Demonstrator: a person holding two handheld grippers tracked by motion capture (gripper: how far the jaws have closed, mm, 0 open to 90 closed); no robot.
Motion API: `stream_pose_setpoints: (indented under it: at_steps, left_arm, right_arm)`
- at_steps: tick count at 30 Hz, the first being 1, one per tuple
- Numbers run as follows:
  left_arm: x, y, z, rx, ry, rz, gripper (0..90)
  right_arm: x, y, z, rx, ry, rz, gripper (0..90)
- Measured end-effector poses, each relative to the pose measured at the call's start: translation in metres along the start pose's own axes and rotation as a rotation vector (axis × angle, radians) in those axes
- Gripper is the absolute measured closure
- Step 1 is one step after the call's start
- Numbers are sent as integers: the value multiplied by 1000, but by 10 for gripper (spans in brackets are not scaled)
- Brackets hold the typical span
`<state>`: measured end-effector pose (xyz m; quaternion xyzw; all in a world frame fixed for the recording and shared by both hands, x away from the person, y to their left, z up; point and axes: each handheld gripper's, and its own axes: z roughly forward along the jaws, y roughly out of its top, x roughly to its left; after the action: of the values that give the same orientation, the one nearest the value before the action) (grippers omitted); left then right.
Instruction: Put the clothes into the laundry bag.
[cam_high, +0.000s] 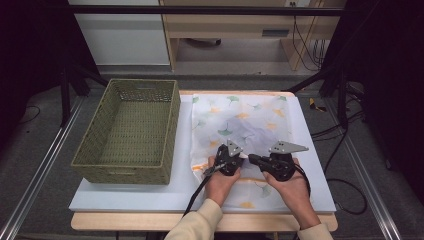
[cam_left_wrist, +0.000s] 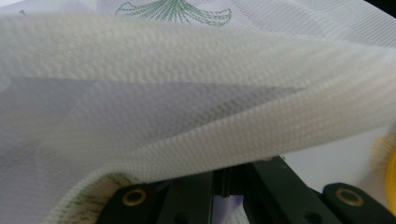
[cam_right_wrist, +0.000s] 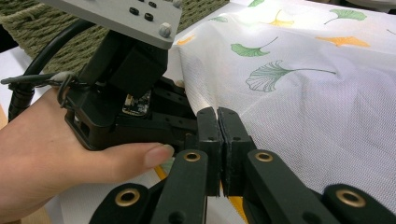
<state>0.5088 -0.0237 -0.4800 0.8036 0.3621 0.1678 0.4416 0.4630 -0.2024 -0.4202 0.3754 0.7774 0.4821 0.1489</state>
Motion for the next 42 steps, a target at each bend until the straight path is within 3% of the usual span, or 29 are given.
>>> stream_pose_setpoints:
  at_steps: [11,20,27,42]
  left_arm:
    - [0,2,5,-16,21,-3,896]
    - [-3,1,-1,-7,2,7,896]
    - [-7,-6,-18,-8,-18,22,896]
    - [-19,-8,-72,-52,-65,83,887]
  right_arm:
    - [-1,0,-2,-5,-2,2,890]
    - [-2,0,-4,-11,-4,9,890]
    - [-2,2,-4,-16,-6,8,890]
    - [0,4,-8,-22,-9,0,890]
